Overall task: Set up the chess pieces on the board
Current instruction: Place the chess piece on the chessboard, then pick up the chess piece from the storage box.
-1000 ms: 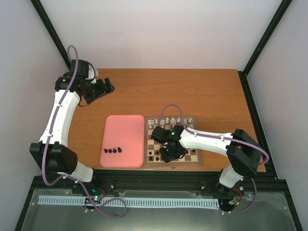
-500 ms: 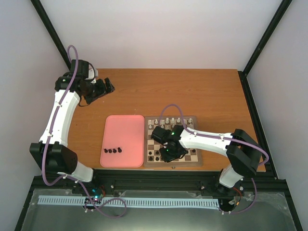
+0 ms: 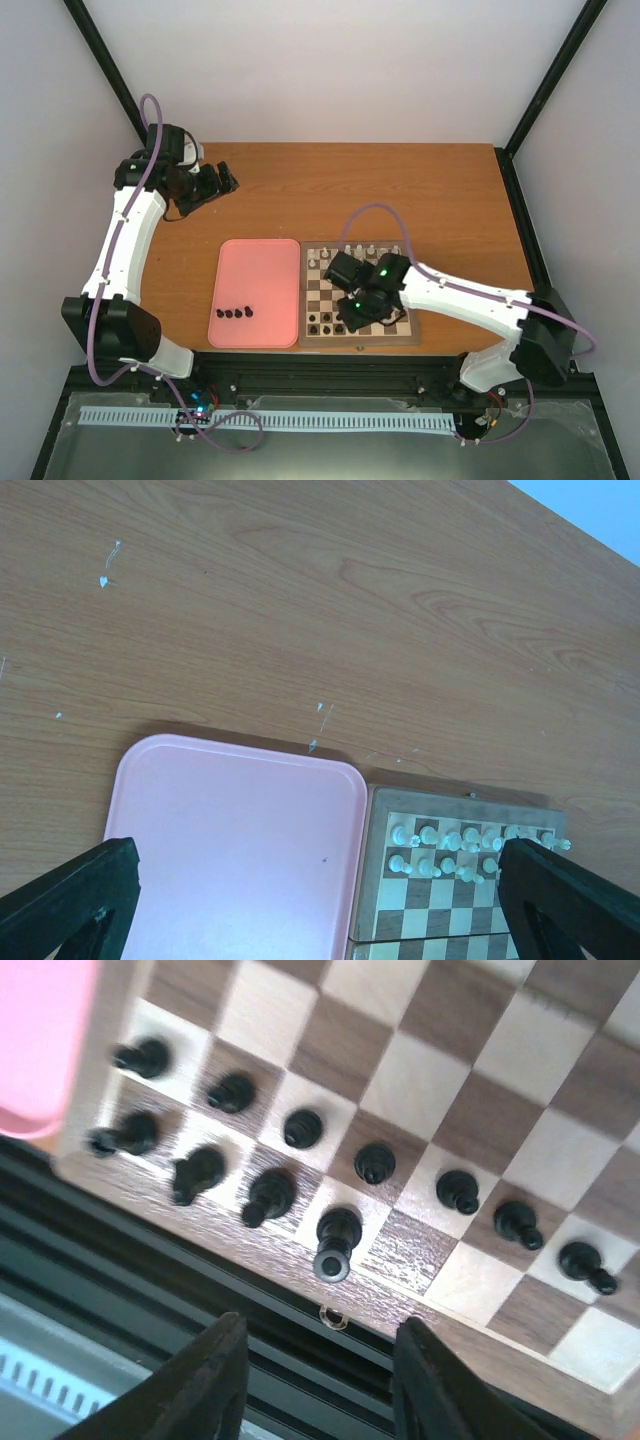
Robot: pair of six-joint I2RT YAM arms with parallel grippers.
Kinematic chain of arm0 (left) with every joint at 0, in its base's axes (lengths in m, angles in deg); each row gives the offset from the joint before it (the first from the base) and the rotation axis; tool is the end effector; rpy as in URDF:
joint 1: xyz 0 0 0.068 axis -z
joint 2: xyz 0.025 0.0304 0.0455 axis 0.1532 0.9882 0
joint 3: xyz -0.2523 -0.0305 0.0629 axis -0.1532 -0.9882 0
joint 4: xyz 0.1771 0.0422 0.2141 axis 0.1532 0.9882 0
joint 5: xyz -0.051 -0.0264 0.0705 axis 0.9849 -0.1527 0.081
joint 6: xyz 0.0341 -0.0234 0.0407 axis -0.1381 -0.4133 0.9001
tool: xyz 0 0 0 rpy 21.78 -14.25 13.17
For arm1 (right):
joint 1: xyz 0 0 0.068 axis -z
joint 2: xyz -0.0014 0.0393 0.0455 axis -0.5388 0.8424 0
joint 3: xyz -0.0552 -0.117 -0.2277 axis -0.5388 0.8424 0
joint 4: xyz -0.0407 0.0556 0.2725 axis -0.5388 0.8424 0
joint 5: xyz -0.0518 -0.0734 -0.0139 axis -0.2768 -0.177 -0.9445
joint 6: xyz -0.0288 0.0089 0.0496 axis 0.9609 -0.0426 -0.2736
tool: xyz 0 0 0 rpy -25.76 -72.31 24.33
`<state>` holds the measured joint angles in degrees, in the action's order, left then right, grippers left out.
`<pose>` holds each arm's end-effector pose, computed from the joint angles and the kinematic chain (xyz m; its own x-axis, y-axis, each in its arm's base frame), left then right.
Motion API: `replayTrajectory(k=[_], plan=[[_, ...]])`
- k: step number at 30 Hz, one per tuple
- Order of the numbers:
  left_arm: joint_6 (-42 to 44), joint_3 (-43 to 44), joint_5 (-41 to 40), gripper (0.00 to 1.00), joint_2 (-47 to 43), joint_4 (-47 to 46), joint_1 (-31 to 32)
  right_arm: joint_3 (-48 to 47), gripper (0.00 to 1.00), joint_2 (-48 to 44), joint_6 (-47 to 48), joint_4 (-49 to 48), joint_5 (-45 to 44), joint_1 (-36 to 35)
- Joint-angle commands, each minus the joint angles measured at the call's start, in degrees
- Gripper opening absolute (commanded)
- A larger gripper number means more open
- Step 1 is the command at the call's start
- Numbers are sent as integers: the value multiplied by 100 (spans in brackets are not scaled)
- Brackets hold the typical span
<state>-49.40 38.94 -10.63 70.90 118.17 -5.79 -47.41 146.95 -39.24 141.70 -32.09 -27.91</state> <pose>0.3195 -0.0275 0.3636 -0.8262 -0.3764 -0.4191 -0.1807 0.8818 -0.4357 0.1352 0.2410 0.2092 -0.9071 -0.4038 -0.1187 -0.4168 0.9011 0.1195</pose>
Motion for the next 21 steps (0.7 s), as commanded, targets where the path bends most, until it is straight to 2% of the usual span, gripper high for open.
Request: replayTrajectory(k=[1,4,8,16,21], plan=[[38,118,40,100,-94,-42,37,-674,48,-381,97,320,-244,-31],[36,165,47,100,-85,-40,38,-1264,56,98,517,289,-222,-38],[47,195,40,100,-99,-20,38,-2199,60,1060,1076,34,-140,-35],[23,229,44,100,-234,2,34,-3928,61,3017,1829,-533,792,-86],[14,135,60,100,-290,-31,32,-4925,61,3966,2370,-268,1025,-303]])
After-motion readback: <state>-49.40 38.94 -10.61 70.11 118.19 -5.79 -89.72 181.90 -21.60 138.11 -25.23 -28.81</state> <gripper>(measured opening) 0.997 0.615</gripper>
